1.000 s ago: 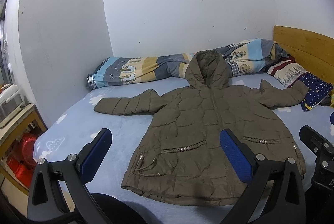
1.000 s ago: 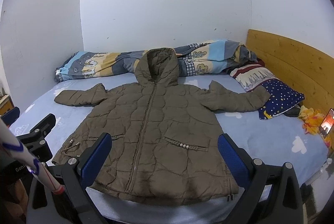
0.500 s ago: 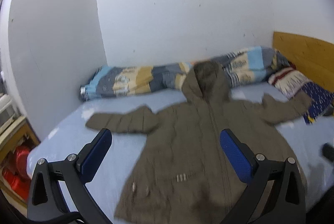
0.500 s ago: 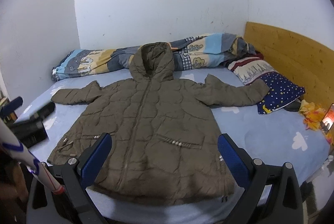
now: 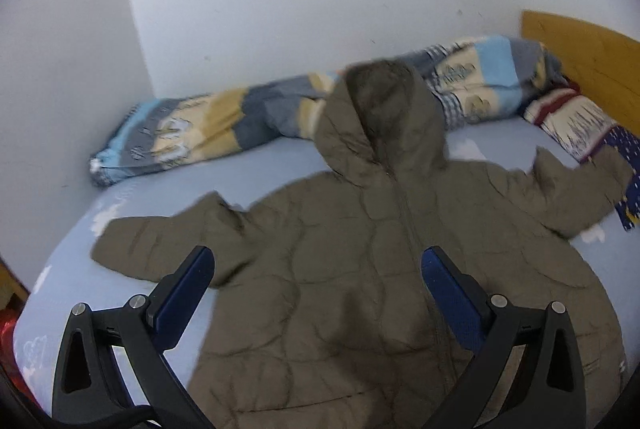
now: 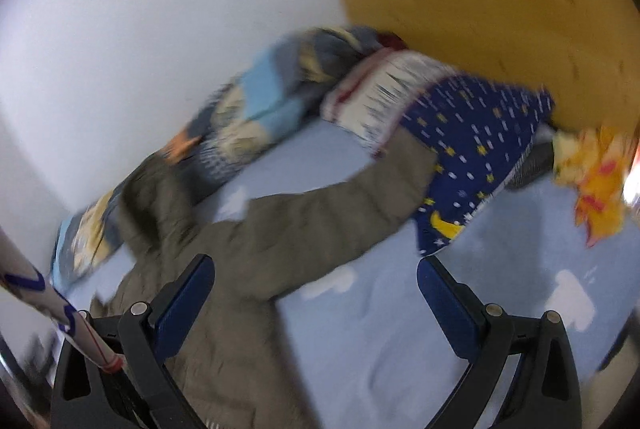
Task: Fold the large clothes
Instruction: 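Reach the right tool toward the jacket sleeve cuff nearest it, then close the right tool on the sleeve cuff and lift it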
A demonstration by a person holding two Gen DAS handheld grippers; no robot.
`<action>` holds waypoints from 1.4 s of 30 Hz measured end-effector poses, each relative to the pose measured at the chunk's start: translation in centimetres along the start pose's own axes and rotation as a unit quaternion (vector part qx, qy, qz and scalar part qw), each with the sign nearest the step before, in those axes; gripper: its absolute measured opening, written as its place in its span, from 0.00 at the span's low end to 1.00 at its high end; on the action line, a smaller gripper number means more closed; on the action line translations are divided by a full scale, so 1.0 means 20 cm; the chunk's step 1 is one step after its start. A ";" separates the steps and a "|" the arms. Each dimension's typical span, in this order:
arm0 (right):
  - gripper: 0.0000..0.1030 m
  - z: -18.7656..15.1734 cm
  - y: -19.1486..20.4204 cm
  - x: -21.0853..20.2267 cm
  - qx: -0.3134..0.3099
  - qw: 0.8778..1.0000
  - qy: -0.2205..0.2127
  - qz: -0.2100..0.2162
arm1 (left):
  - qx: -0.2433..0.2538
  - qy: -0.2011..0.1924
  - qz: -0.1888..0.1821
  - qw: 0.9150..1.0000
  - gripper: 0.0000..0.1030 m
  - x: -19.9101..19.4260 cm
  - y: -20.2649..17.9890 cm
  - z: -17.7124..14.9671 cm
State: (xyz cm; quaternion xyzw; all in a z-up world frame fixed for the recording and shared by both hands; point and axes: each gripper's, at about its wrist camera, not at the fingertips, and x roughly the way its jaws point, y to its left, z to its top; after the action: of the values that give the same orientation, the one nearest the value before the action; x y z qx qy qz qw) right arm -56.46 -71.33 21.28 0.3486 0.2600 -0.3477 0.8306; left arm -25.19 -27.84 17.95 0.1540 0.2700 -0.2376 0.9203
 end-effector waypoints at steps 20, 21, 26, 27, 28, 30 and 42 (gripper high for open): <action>0.53 0.39 -0.59 1.04 0.081 0.989 0.044 -0.118 | -0.024 0.052 0.004 0.998 1.00 0.26 0.04 -0.06; 0.28 0.39 -0.59 1.05 0.081 0.990 0.044 -0.105 | -0.029 0.054 0.003 0.998 1.00 0.26 0.05 -0.06; 0.18 0.41 -0.50 0.88 0.075 0.994 0.001 -0.078 | -0.048 0.051 0.001 0.998 1.00 0.25 0.07 -0.05; 0.18 0.41 -0.48 0.84 0.076 0.994 -0.006 -0.072 | -0.050 0.050 0.000 0.997 1.00 0.24 0.07 -0.04; 0.18 0.43 -0.45 0.79 0.076 0.995 -0.014 -0.063 | -0.053 0.048 -0.002 0.997 1.00 0.23 0.08 -0.04; 0.17 0.46 -0.35 0.66 0.065 0.996 -0.033 -0.041 | -0.056 0.042 -0.005 0.998 1.00 0.20 0.08 -0.03; 0.17 0.44 0.69 0.04 -0.040 0.986 -0.075 0.142 | -0.076 0.006 -0.006 0.997 1.00 0.03 0.21 0.02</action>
State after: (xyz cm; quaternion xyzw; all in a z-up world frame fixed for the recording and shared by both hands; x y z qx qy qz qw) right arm -43.90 -71.28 31.79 0.3216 0.1582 -0.2412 0.9019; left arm -22.36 -24.80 18.57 0.0830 0.2935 -0.2207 0.9264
